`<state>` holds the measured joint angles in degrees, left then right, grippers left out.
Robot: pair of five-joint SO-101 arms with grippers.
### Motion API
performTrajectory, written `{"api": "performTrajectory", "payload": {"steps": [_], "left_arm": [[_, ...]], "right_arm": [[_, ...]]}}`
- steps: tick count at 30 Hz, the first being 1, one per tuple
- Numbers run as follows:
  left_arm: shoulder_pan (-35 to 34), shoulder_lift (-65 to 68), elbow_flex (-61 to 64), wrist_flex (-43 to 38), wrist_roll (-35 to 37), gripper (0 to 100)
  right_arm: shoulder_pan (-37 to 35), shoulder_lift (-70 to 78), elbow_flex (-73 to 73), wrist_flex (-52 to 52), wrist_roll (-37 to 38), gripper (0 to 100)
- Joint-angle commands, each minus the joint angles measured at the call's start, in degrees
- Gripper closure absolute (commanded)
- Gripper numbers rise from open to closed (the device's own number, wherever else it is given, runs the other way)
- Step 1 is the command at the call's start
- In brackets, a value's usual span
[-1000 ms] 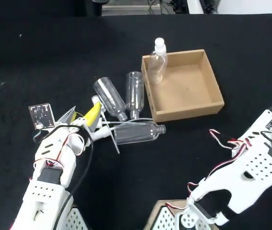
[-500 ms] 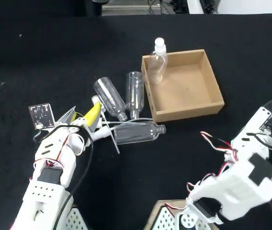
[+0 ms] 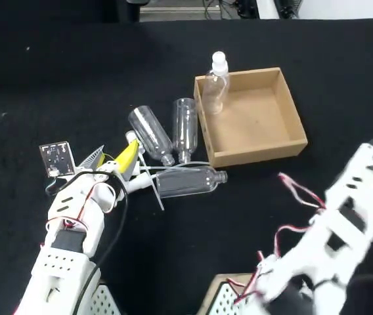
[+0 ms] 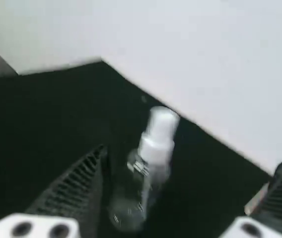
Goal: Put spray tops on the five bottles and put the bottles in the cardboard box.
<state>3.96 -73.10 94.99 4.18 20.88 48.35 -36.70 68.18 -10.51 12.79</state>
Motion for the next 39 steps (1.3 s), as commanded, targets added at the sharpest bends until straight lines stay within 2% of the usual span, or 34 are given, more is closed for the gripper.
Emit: {"api": "performTrajectory", "payload": {"steps": [1,5,8,15,19,33,39], "left_arm": [[1.5,-0.9,-1.0,-1.4,-0.6,73],[1.5,-0.9,-1.0,-1.4,-0.6,73],[1.5,-0.9,-0.9,-1.4,-0.6,73],[1.5,-0.9,-0.9,-1.4,-0.6,73],[1.5,-0.9,-0.9,-1.4,-0.6,73],[1.5,-0.9,-1.0,-1.4,-0.6,73],[1.5,-0.9,-1.0,-1.4,-0.6,73]], "right_arm": [[0.5,-11.6,-3.6,16.8,0.8,56.4],[-2.2,-10.3,-3.4,16.4,7.6,56.4],[-2.5,-3.3,-7.0,16.4,10.3,56.4],[-0.4,20.7,-27.7,28.1,10.0,56.4],[-0.7,27.7,-31.0,24.4,10.4,56.4],[-0.9,42.5,-42.5,23.5,9.9,56.4],[-1.2,43.5,-43.5,23.6,5.0,56.4]]}}
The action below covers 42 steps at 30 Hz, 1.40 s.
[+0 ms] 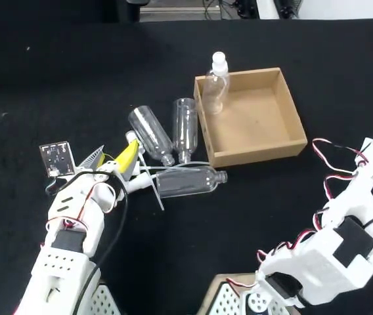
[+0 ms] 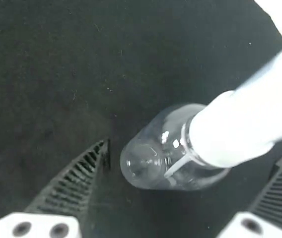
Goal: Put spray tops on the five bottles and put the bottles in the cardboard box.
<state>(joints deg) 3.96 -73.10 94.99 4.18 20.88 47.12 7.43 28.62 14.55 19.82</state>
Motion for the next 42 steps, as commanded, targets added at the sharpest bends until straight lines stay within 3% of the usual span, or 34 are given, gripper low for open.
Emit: {"api": "performTrajectory", "payload": {"steps": [1,7,10,42], "left_arm": [[1.5,-0.9,-1.0,-1.4,-0.6,73],[1.5,-0.9,-1.0,-1.4,-0.6,73],[1.5,-0.9,-1.0,-1.4,-0.6,73],[1.5,-0.9,-1.0,-1.4,-0.6,73]], "right_arm": [[-0.2,-0.7,-4.0,-1.4,-2.6,56.5],[0.2,-0.7,-3.8,-1.7,-9.3,56.8],[0.3,-0.7,-4.0,-1.8,-11.1,63.2],[0.4,-0.1,1.0,-12.1,-10.7,70.4]]}}
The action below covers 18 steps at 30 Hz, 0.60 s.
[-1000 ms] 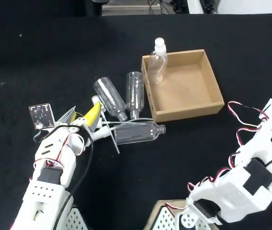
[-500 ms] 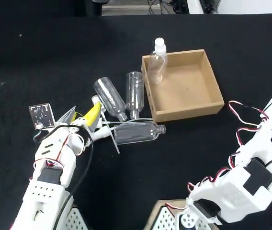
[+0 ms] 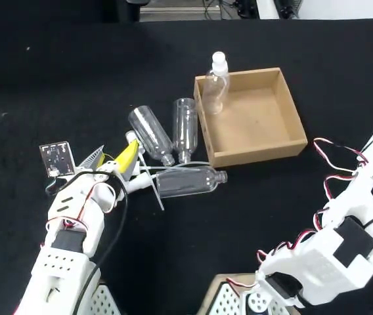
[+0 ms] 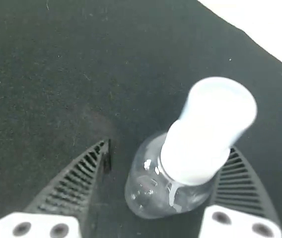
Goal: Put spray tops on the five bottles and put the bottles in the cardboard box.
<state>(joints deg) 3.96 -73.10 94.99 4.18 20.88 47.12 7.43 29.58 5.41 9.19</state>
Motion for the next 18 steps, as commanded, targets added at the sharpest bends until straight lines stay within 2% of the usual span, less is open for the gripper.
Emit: {"api": "performTrajectory", "payload": {"steps": [1,18], "left_arm": [[1.5,-0.9,-1.0,-1.4,-0.6,73],[1.5,-0.9,-1.0,-1.4,-0.6,73]], "right_arm": [[0.4,-0.1,0.6,-3.7,-0.1,70.4],[1.6,-0.1,2.9,-5.9,-0.1,69.8]]}}
